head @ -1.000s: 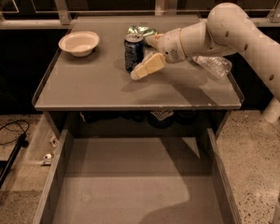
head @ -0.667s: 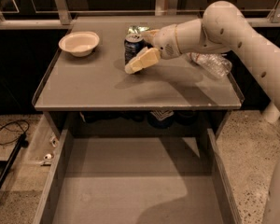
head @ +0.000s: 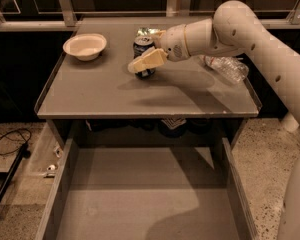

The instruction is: Place pepsi can into top drawer

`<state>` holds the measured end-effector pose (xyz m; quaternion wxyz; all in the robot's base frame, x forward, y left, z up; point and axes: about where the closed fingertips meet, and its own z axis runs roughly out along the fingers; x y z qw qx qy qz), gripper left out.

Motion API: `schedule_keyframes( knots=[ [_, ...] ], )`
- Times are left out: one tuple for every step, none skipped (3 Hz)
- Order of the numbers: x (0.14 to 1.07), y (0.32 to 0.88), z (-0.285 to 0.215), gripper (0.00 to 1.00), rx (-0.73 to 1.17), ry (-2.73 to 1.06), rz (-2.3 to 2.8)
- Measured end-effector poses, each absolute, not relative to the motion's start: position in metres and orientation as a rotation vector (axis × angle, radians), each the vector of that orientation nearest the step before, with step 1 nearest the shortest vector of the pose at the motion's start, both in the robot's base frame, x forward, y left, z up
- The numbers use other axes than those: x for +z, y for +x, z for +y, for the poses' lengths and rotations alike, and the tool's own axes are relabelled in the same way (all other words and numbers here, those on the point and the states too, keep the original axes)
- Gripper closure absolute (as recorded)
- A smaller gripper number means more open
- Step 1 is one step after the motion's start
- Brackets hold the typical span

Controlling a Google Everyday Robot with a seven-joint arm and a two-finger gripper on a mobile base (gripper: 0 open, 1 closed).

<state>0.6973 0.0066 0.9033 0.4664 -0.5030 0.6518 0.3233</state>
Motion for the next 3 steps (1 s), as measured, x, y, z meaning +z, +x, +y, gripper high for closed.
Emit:
schedule_keyframes(
  knots=[
    [0.9033,0.6973,0.0066,0.43,0.793,-1.235,1.600],
    [0.9033,0.6973,0.0066,0.66,0.794,-1.235,1.600],
    [0.9033,0.6973,0.0066,0.87,0.794,-1.235,1.600]
  ],
)
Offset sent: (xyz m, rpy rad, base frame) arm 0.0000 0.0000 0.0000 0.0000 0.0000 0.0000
